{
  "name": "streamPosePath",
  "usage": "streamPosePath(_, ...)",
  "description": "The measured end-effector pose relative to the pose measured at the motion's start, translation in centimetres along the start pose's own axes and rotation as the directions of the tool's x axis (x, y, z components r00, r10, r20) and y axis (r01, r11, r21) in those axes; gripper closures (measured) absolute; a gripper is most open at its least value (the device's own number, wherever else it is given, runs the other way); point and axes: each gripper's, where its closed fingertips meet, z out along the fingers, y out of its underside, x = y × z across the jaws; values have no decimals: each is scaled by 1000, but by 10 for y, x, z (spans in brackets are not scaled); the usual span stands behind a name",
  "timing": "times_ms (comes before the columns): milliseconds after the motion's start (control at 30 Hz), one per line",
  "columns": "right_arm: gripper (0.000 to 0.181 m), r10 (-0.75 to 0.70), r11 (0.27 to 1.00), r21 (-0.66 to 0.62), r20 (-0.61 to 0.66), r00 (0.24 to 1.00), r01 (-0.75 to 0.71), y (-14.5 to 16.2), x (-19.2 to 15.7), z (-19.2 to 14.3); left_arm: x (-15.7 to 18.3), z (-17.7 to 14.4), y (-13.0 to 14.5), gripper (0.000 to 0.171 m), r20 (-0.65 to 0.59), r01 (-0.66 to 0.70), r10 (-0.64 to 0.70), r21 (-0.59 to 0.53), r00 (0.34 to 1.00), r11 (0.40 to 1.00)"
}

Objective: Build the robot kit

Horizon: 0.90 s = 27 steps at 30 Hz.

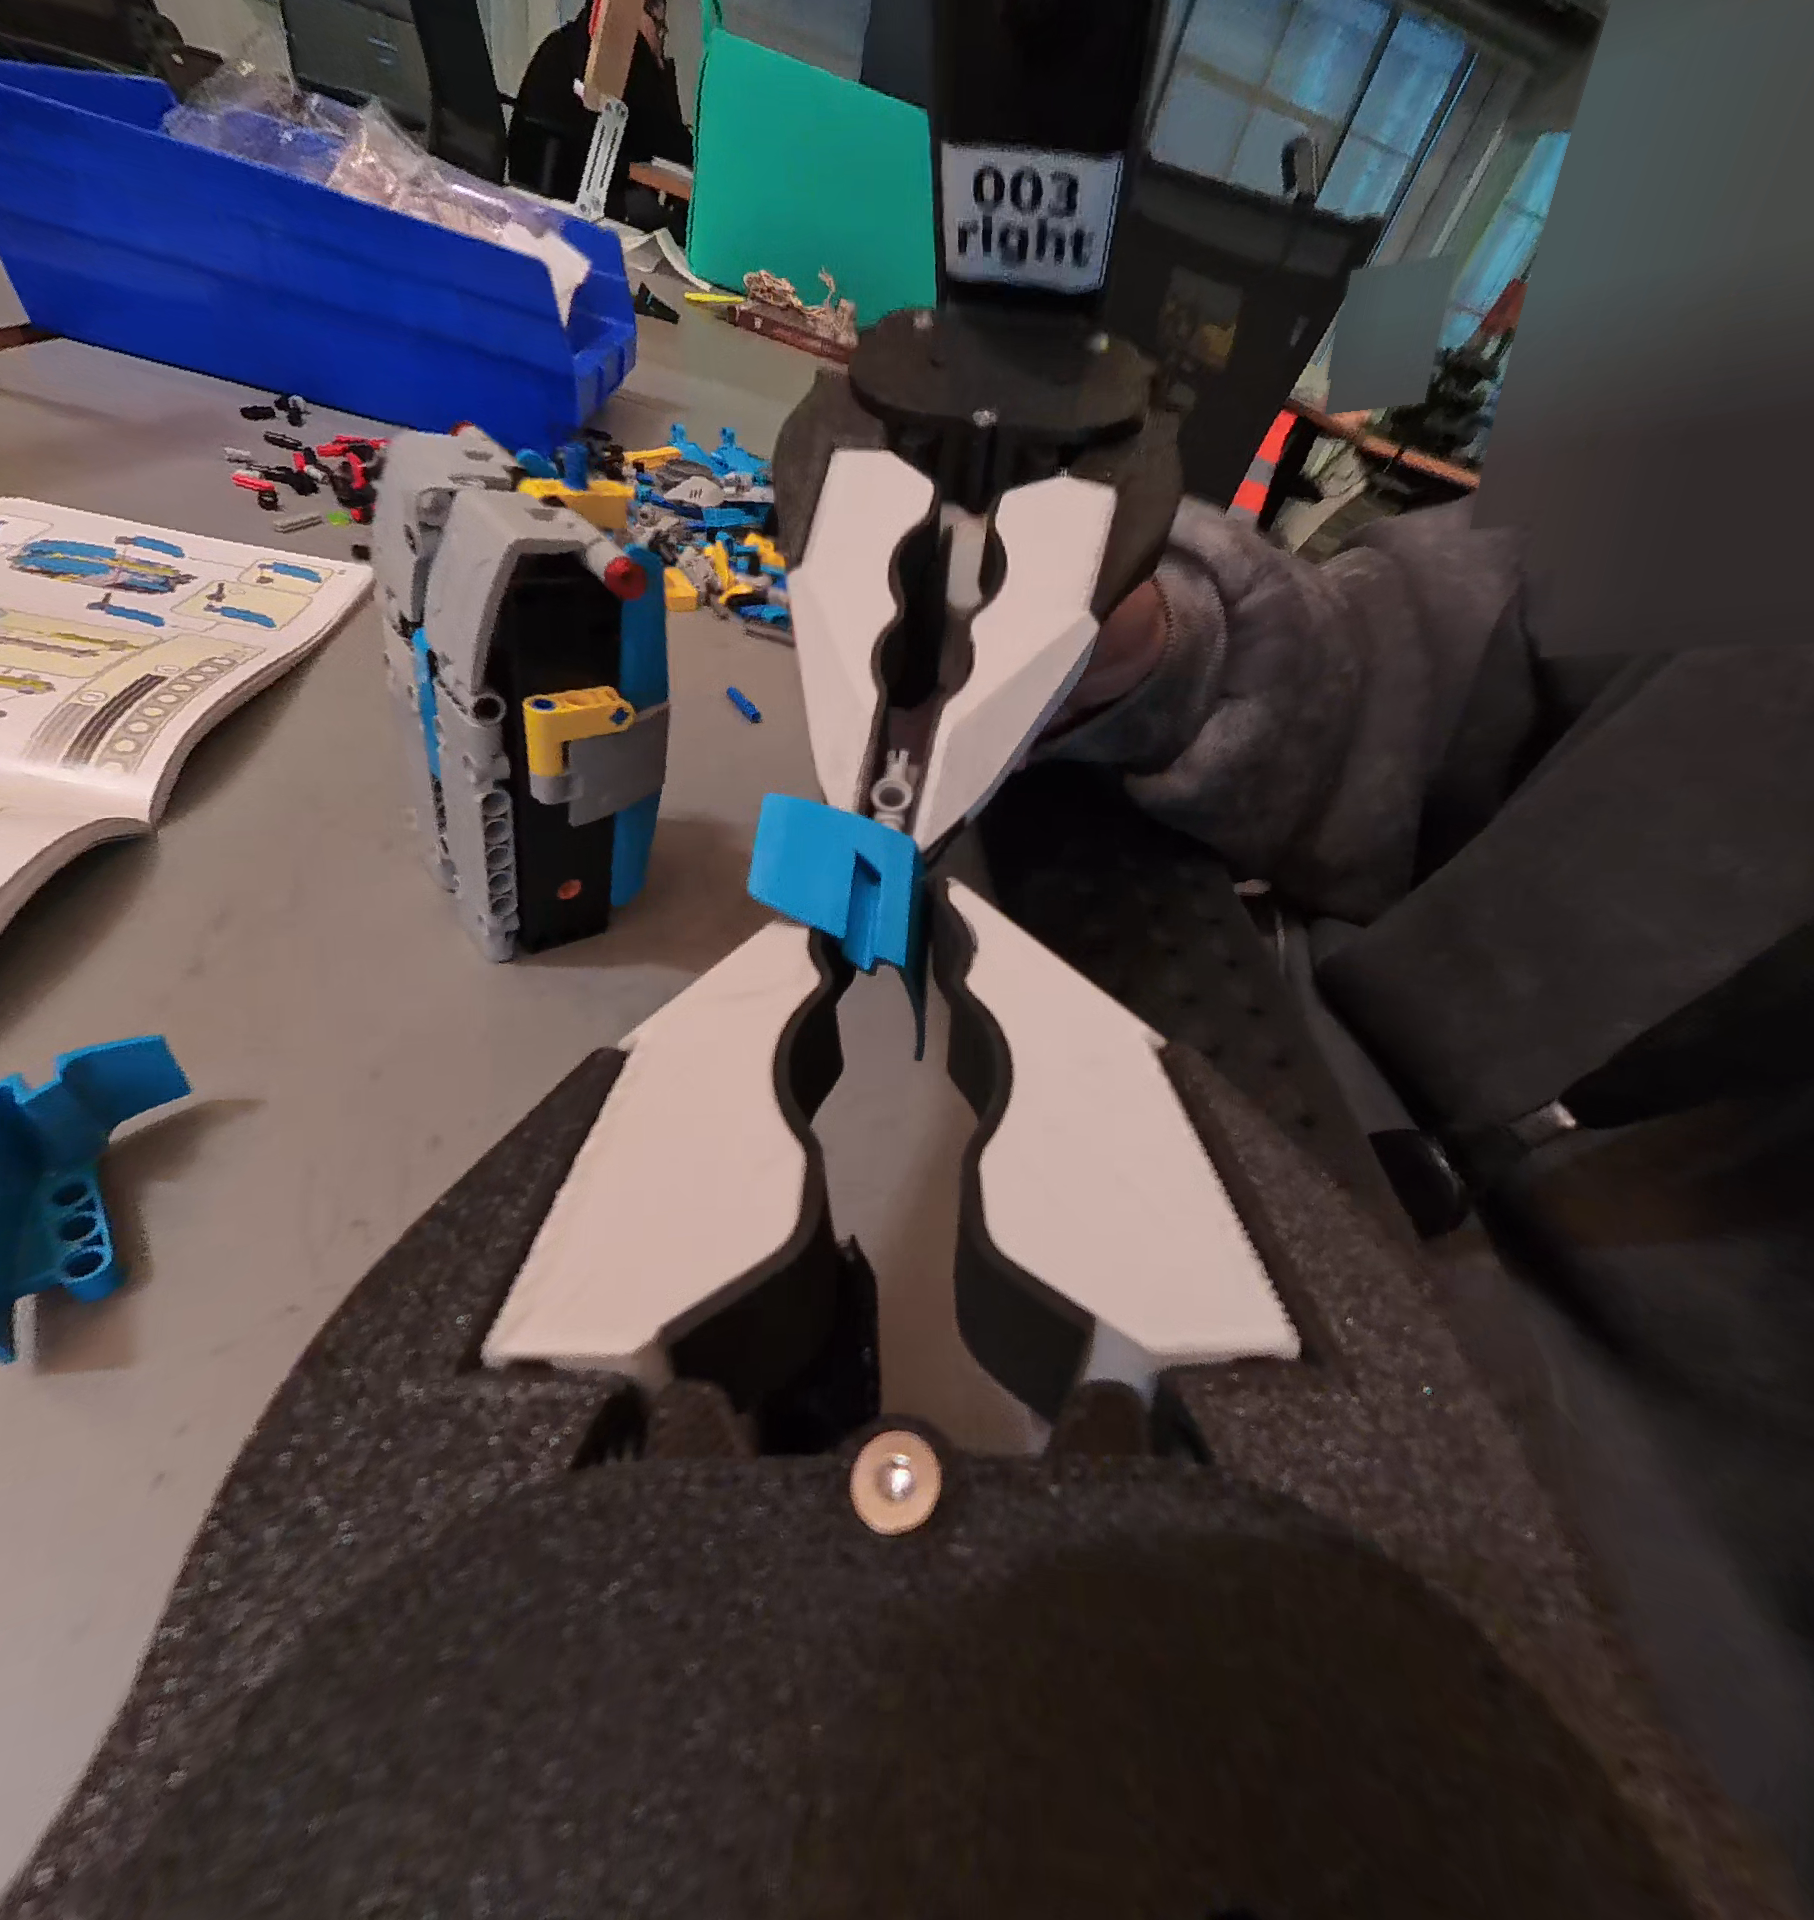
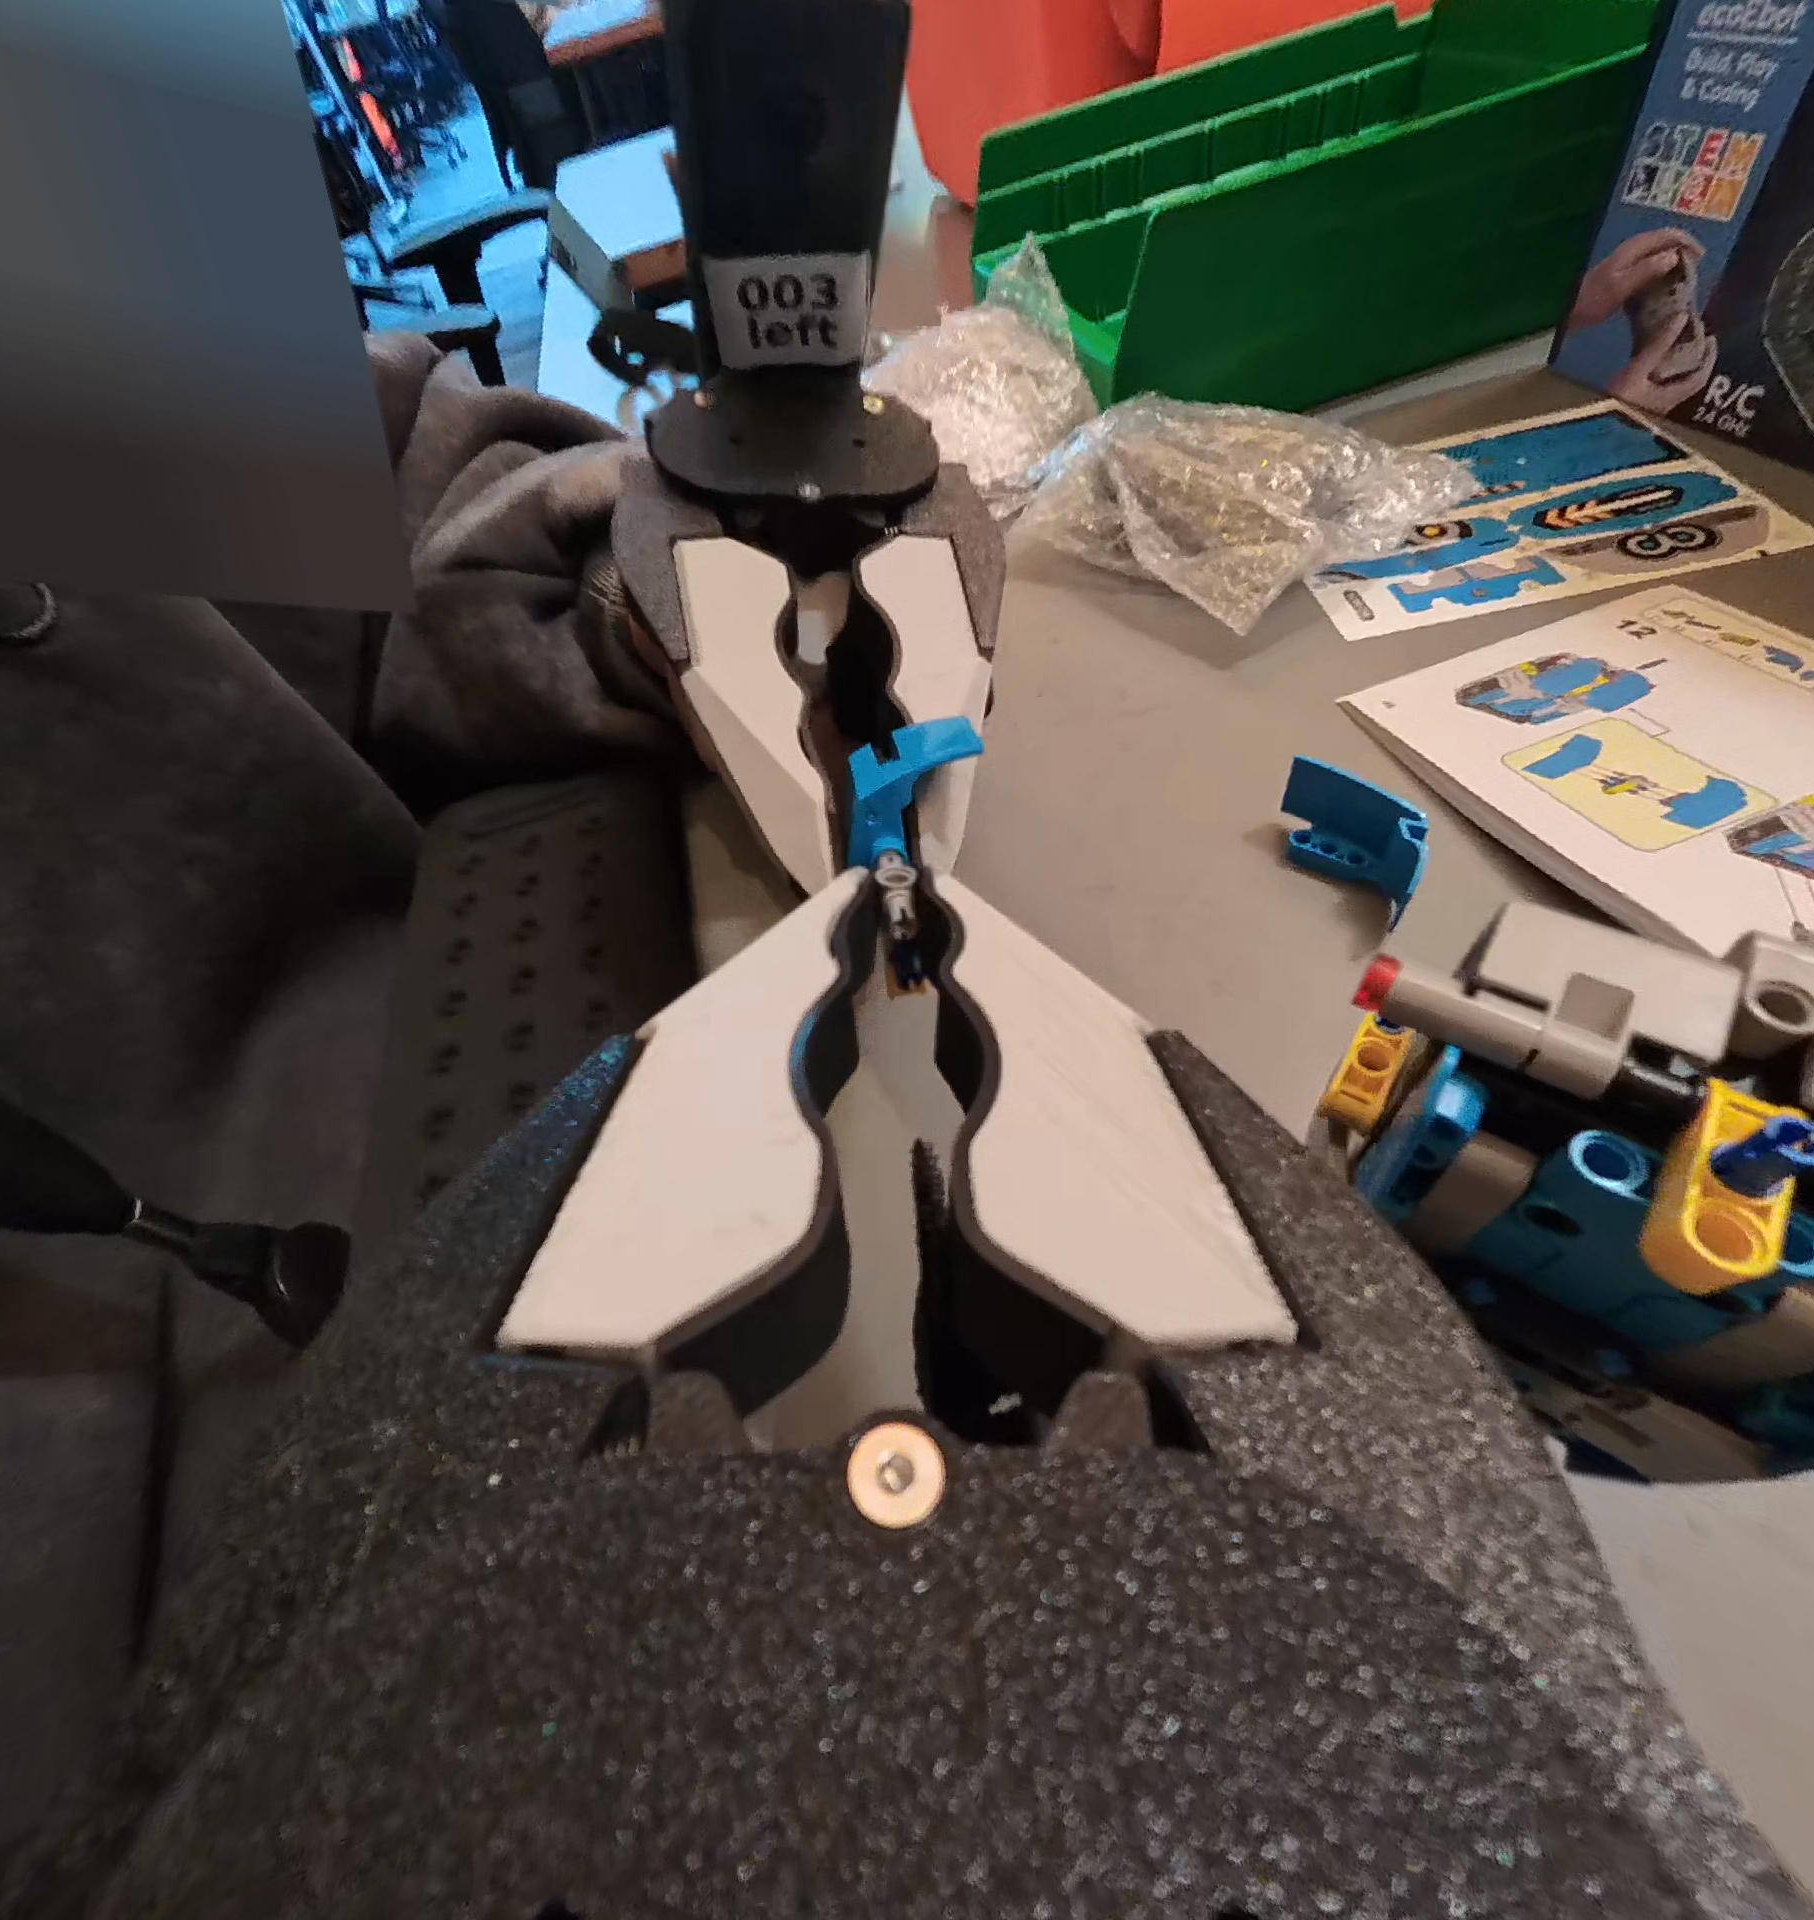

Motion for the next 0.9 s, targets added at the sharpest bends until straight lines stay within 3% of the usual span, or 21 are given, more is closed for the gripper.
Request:
streamPosePath(200, 174, -53, 990, -128, -3, 999, 52, 12, -5, 0, 1, 5, 11, 160, 86, -207, 216, -98, 973, 973)
streamPosePath(333, 175, -83, 984, -160, -4, 997, 82, 15, -9, 0, 3, 7, 15, 160, 104, -258, 272, -128, 957, 958)
streamPosePath(433, 175, -68, 992, -107, 5, 998, 68, 12, -9, 0, 2, 6, 12, 161, 101, -233, 243, -107, 965, 967)
streamPosePath(633, 175, -41, 999, -24, 12, 999, 41, 3, -7, -1, 4, 4, 1, 160, 8, -5, 5, -5, 1000, 1000)
streamPosePath(900, 174, 18, 1000, -5, -39, 999, -19, -6, 0, -4, 1, 0, -7, 159, -22, 79, -78, 54, 997, 995)
